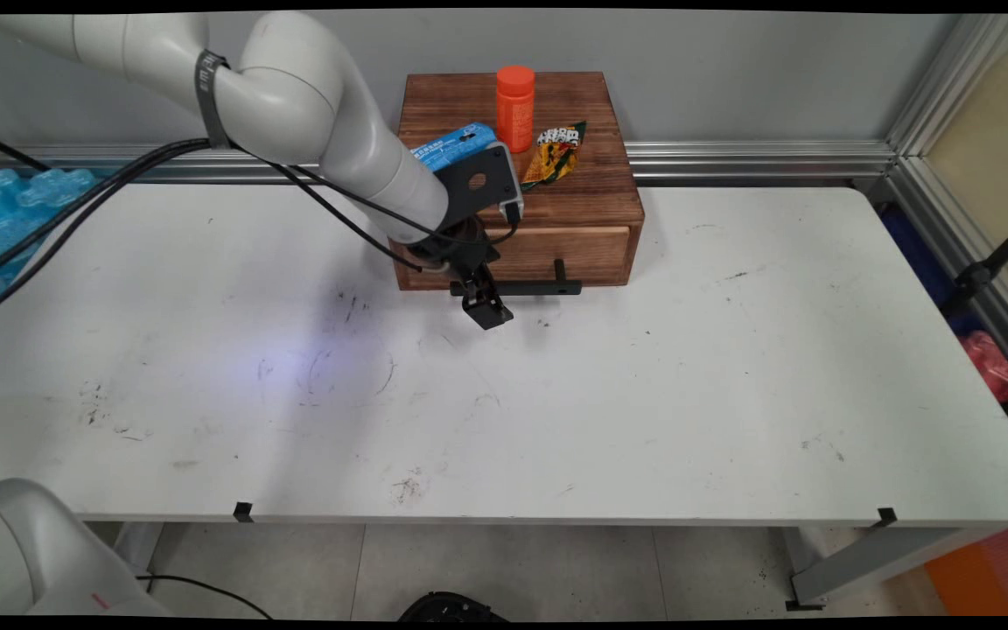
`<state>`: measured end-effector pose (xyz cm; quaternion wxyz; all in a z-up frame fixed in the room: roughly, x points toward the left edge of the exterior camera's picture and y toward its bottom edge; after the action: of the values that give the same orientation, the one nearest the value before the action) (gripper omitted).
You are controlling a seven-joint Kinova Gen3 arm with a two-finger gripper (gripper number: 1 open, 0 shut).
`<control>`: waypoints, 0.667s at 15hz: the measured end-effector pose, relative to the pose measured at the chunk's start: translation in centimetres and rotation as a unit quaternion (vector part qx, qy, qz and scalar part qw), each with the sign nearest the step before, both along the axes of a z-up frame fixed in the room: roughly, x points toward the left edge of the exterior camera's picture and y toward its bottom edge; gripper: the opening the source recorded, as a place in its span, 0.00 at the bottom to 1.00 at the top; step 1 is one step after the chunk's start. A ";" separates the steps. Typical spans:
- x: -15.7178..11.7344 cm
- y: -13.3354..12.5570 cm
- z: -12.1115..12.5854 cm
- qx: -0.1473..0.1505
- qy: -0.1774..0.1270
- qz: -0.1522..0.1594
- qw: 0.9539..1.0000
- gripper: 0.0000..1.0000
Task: Open the drawer
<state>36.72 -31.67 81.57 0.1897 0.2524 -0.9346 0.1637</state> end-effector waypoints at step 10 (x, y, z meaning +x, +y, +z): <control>-0.1 -0.1 -1.5 0.004 -0.005 -0.007 1.000 1.00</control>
<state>36.62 -31.77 80.09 0.1849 0.2459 -0.9379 0.1604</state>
